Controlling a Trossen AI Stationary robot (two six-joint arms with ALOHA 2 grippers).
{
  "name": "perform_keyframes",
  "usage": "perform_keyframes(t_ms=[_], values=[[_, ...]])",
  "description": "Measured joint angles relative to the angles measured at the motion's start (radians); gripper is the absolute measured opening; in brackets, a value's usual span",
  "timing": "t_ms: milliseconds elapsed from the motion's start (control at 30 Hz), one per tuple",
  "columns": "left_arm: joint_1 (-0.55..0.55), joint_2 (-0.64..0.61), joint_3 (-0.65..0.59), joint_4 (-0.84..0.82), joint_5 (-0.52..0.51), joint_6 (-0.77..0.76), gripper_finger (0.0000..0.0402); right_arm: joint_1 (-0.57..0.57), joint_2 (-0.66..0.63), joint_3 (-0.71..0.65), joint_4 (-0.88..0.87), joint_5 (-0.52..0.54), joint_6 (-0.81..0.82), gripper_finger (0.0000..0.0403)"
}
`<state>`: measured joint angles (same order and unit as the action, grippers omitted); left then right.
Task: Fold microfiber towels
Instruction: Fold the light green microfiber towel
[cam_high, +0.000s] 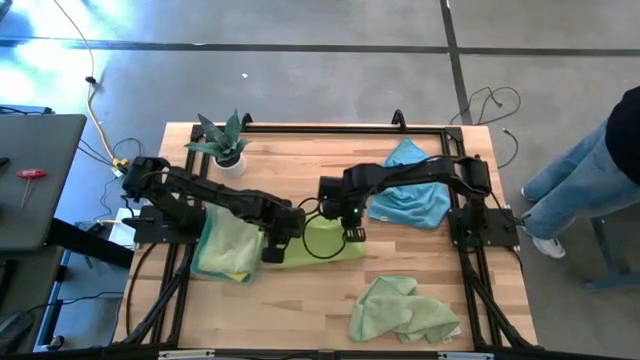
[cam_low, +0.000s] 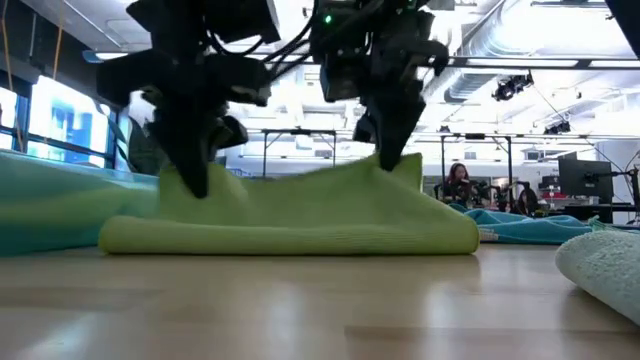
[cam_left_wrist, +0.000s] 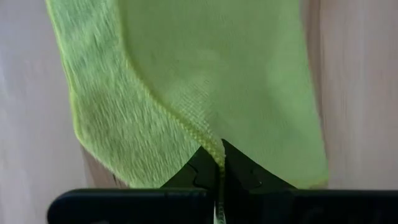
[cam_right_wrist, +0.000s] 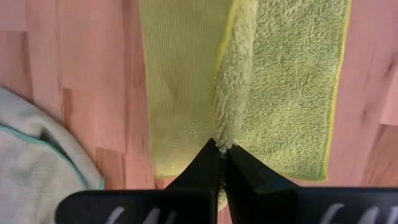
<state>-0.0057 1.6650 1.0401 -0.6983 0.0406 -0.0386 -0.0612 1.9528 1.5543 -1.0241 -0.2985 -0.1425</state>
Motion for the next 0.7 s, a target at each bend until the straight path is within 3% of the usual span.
perform_keyframes(t_ms=[267,700], values=[[0.032,0.0,-0.021,0.038,-0.004,0.05,0.0,-0.007,0.082,0.0,0.005,0.001,0.01,0.0],[0.075,0.0,-0.067,0.069,-0.026,0.05,0.0,-0.046,0.085,0.0,0.012,0.079,0.038,0.0]])
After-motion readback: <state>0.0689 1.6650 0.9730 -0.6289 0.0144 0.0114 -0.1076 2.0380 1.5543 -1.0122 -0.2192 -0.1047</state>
